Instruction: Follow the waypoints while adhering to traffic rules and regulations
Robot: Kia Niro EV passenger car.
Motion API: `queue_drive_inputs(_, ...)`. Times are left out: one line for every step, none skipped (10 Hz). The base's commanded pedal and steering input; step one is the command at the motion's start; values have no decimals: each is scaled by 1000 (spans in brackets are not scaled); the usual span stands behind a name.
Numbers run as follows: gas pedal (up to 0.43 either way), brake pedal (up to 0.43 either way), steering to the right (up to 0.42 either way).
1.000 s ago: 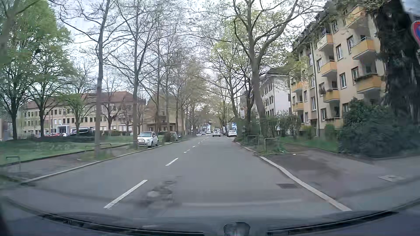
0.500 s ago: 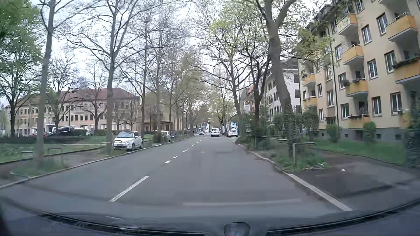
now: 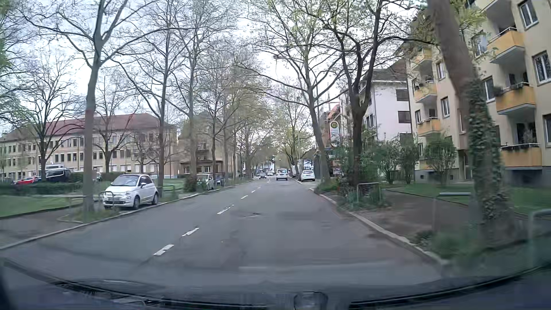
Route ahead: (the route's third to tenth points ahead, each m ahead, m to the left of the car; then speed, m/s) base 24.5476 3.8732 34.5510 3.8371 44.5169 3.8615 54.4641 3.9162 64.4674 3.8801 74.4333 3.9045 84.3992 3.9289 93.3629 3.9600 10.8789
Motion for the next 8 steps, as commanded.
queue_drive_inputs(39,0,0)
queue_drive_inputs(39,0,0)
queue_drive_inputs(39,0,0)
queue_drive_inputs(39,0,0)
queue_drive_inputs(39,0,-1)
queue_drive_inputs(39,0,-1)
queue_drive_inputs(39,0,-1)
queue_drive_inputs(39,0,-1)
